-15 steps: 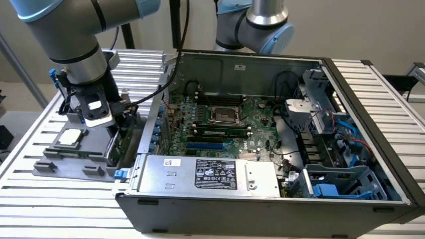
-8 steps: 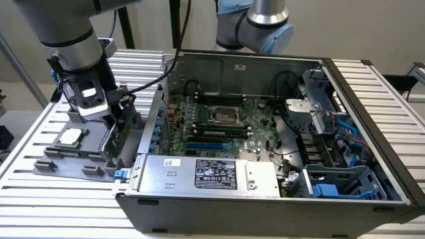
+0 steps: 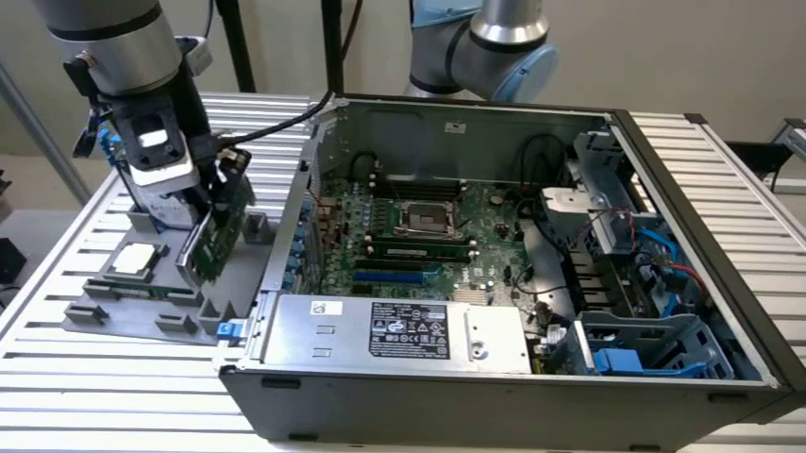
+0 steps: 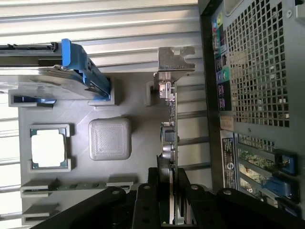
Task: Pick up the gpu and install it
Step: 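Pick up the gpu and move the gpu toward the slot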
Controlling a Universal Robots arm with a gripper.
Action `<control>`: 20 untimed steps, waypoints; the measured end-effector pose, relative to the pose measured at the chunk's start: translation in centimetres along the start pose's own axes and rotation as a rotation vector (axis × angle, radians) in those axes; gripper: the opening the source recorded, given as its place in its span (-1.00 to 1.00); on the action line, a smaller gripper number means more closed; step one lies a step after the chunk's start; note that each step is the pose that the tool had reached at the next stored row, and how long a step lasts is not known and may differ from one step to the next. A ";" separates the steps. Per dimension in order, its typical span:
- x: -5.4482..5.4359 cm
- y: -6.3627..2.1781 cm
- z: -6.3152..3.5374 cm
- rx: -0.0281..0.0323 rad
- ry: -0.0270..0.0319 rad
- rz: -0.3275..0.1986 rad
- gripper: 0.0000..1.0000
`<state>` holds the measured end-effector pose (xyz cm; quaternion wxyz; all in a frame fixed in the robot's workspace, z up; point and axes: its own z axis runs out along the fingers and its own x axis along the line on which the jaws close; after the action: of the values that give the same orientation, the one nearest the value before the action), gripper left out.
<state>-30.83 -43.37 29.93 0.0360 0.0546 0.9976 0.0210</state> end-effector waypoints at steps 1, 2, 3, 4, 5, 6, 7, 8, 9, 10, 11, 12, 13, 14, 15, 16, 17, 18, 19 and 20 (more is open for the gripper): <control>-0.1 0.02 -0.44 -0.0002 0.0000 -0.002 -0.47; -0.2 0.05 -0.89 -0.0002 0.0003 -0.005 -0.47; -0.3 0.08 -1.36 -0.0005 0.0003 -0.008 -0.47; -0.4 0.11 -1.80 -0.0007 0.0005 -0.011 -0.47; -0.5 0.14 -2.24 -0.0010 0.0007 -0.015 -0.47; -0.6 0.17 -2.68 -0.0014 0.0008 -0.018 -0.47; -0.9 0.23 -3.57 -0.0021 0.0012 -0.025 -0.47; -1.0 0.27 -4.01 -0.0026 0.0015 -0.029 -0.47; -1.2 0.31 -4.48 -0.0038 0.0017 -0.033 -0.47; -1.4 0.34 -4.92 -0.0052 0.0019 -0.036 -0.47; -1.6 0.37 -5.36 -0.0066 0.0022 -0.039 -0.47; -1.7 0.40 -5.80 -0.0081 0.0026 -0.043 -0.47; -1.9 0.43 -6.23 -0.0097 0.0029 -0.046 -0.47; -2.1 0.45 -6.67 -0.0112 0.0032 -0.049 -0.47; -2.3 0.48 -7.10 -0.0129 0.0034 -0.052 -0.47; -2.5 0.50 -7.55 -0.0145 0.0039 -0.055 -0.47; -2.8 0.52 -7.99 -0.0162 0.0042 -0.058 -0.47; -3.0 0.54 -8.42 -0.0177 0.0046 -0.060 -0.47; -3.3 0.56 -8.88 -0.0192 0.0050 -0.063 -0.47; -3.5 0.59 -9.33 -0.0204 0.0054 -0.065 -0.47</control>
<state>-27.95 -43.53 39.50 0.0345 0.0219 0.9987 0.0302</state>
